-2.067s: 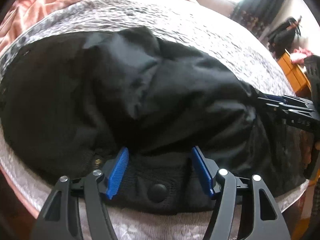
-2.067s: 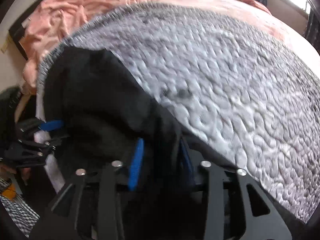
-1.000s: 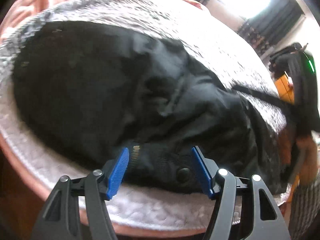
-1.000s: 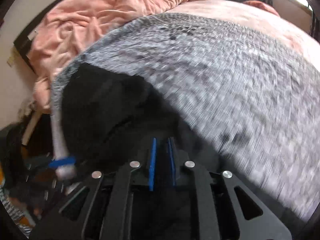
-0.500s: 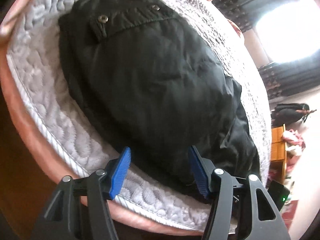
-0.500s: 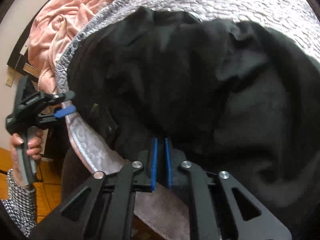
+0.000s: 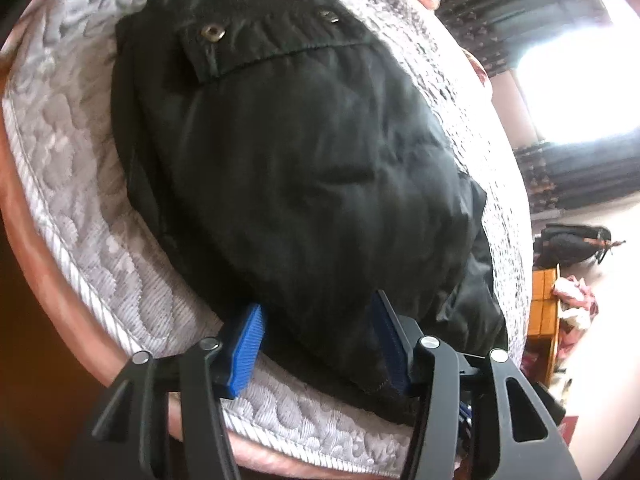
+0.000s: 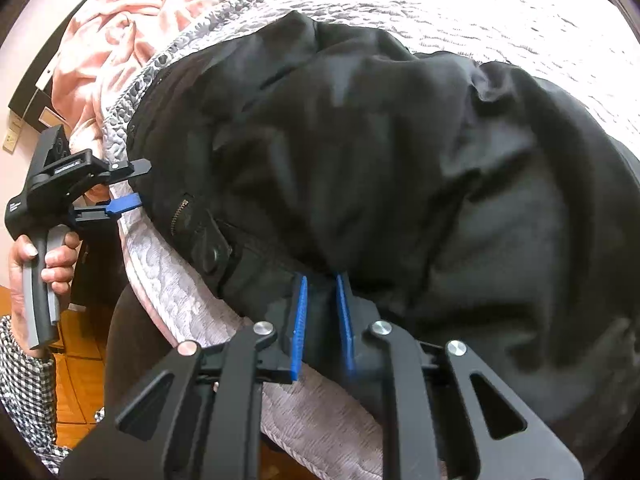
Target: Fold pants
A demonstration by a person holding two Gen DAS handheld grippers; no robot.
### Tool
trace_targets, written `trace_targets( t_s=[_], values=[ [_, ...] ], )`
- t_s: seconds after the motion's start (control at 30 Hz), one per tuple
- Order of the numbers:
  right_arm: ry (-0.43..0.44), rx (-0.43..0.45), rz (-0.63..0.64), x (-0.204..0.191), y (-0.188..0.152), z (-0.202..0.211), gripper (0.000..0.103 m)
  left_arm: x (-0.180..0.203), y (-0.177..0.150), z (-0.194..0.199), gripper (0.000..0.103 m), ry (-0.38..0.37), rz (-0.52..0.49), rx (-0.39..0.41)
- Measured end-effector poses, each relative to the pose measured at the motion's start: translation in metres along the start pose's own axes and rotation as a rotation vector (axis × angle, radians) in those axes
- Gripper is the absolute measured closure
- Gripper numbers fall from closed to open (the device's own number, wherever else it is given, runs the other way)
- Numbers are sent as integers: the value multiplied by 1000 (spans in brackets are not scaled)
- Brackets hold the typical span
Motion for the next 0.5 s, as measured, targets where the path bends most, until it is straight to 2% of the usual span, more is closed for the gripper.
trace_targets(
  t_s=[0.03, 0.1, 0.13, 0.17, 0.23, 0.4, 0.5],
  values=[
    [-1, 2, 3, 2, -1, 1, 87, 0, 1, -4, 50, -6, 14, 2],
    [-3, 3, 8, 2, -2, 2, 87, -4, 5, -7, 59, -15, 50, 17],
    [-1, 2, 5, 2, -2, 2, 87, -7, 6, -6, 75, -2, 55, 35],
    [2, 1, 0, 2, -2, 2, 87, -8, 7, -4, 86, -1, 54, 57],
    [9, -2, -6, 3, -3, 2, 85, -7, 6, 5, 96, -18, 58, 98],
    [15, -14, -4, 1, -6, 6, 79, 20, -3, 42, 99, -59, -10, 208],
    [15, -19, 3, -1, -8, 7, 79, 21, -7, 45, 99, -16, -28, 210]
  ],
)
Point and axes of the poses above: each gripper's, at about its wrist camera, not at the fingertips, and z roughly against the way its jaws point, x to its right, y to its top, the point moved 8 cm from there along -z, roughly the way its jaws point, and after that the axes turned 5 degrees about x, right-handed, at the moved point
